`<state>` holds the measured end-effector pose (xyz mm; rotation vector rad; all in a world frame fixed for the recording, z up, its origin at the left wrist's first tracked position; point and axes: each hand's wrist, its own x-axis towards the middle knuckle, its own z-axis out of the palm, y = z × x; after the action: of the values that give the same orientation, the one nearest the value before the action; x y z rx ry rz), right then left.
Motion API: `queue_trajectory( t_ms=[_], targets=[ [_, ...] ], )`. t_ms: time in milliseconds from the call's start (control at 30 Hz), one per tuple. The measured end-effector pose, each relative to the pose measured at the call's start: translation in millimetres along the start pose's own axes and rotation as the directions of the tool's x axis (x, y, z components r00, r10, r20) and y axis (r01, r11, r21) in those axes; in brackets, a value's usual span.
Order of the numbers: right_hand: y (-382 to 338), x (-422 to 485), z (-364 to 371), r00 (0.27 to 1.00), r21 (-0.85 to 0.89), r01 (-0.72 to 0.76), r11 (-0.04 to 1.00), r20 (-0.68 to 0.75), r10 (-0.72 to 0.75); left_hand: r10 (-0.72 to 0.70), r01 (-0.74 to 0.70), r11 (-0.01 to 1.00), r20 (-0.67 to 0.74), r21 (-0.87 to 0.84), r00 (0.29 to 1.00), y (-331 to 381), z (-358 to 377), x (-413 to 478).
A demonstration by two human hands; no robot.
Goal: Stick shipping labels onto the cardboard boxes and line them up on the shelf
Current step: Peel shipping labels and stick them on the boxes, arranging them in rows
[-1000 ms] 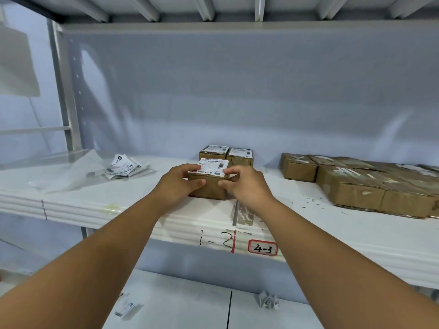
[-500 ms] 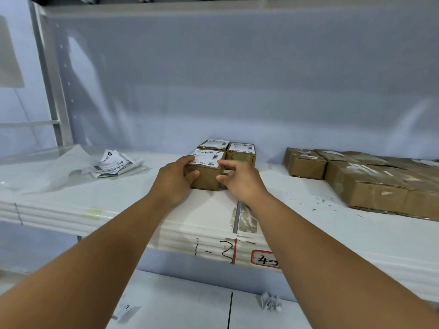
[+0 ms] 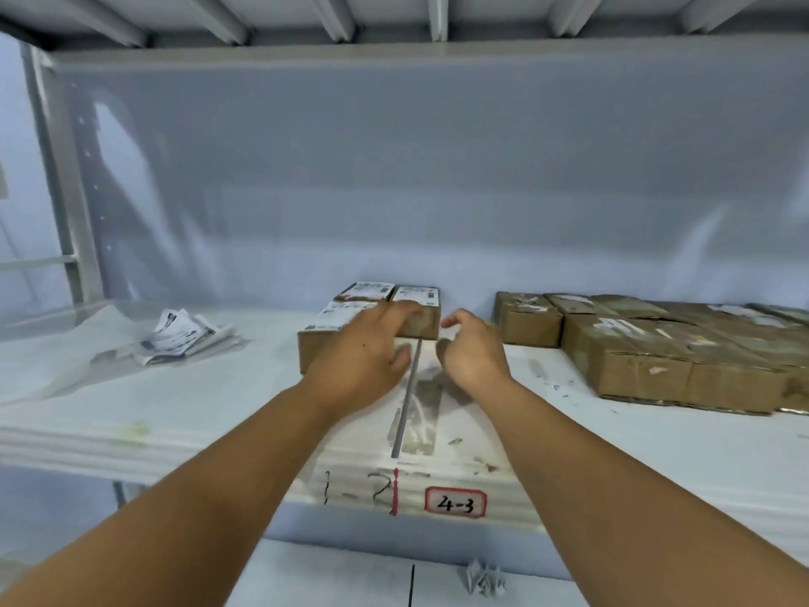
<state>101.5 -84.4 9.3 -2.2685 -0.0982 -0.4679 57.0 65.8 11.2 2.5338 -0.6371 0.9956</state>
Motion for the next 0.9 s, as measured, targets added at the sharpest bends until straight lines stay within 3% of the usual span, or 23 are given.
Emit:
queue_trajectory(
  t_ms=[100, 200, 400, 500, 633, 733, 900],
  targets=[
    [30.7, 12.1, -22.6, 0.994, -0.091, -0.105, 0.99, -0.051, 0.101, -0.033, 0.075, 0.988, 0.292, -0.136, 0.956, 30.9, 30.6, 23.7],
    [43.5, 28.0, -31.3, 0.996, -0.19, -0.075, 0.979, -0.064, 0.063, -0.138, 0.221, 0.947, 0.325, -0.235, 0.936, 54.6, 62.3, 49.8],
    [54.6, 63.3, -41.9, 0.989, -0.308, 0.03, 0.951, -0.126, -0.072, -0.422, 0.553, 0.772, 0.399, -0.313, 0.814, 53.1, 114.0, 98.4],
    [65.5, 69.1, -44.3, 0.987, -0.293, 0.072, 0.953, -0.119, -0.111, -0.436, 0.564, 0.765, 0.395, -0.311, 0.809, 46.5, 132.3, 116.6],
    [83.9, 70.8, -43.0, 0.999, -0.171, 0.004, 0.985, -0.052, -0.013, -0.37, 0.487, 0.784, 0.34, -0.385, 0.865, 39.2, 148.0, 121.9],
    [85.4, 73.6, -38.6, 1.0, -0.277, -0.015, 0.961, -0.016, 0.011, -0.319, 0.474, 0.769, 0.386, -0.429, 0.866, 42.5, 150.8, 119.9],
    [81.6, 72.8, -37.2, 0.999, -0.33, -0.011, 0.944, -0.037, -0.001, -0.336, 0.549, 0.532, 0.435, -0.645, 0.835, 43.7, 148.9, 119.8]
  ],
)
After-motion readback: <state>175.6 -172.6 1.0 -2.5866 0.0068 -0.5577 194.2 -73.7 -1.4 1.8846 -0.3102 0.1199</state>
